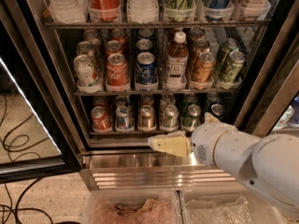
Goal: Pick 7up can from bottom shelf of fridge
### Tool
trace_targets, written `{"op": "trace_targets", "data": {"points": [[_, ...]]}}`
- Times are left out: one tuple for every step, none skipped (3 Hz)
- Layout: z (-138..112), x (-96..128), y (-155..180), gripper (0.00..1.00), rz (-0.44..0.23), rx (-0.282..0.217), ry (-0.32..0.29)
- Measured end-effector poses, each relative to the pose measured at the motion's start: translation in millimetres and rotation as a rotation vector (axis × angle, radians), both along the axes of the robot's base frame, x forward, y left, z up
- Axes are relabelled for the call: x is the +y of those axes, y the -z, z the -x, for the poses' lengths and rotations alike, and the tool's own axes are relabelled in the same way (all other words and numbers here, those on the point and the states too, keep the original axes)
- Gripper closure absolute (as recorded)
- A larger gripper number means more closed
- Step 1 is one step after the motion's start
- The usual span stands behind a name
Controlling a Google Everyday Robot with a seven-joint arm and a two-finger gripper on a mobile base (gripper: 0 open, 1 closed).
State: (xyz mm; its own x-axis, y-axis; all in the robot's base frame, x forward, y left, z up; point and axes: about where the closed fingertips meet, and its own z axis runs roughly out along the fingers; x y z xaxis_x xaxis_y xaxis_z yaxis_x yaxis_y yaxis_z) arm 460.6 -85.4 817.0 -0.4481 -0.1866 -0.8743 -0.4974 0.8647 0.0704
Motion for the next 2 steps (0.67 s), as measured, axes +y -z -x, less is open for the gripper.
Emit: {"op": "trace_targets", "data": {"points": [[2.6,3.2,0.6,0.00,-0.007,0.017,-0.007],[10.1,-4.0,40.4,0.00,-0.061,0.058,0.049]]}}
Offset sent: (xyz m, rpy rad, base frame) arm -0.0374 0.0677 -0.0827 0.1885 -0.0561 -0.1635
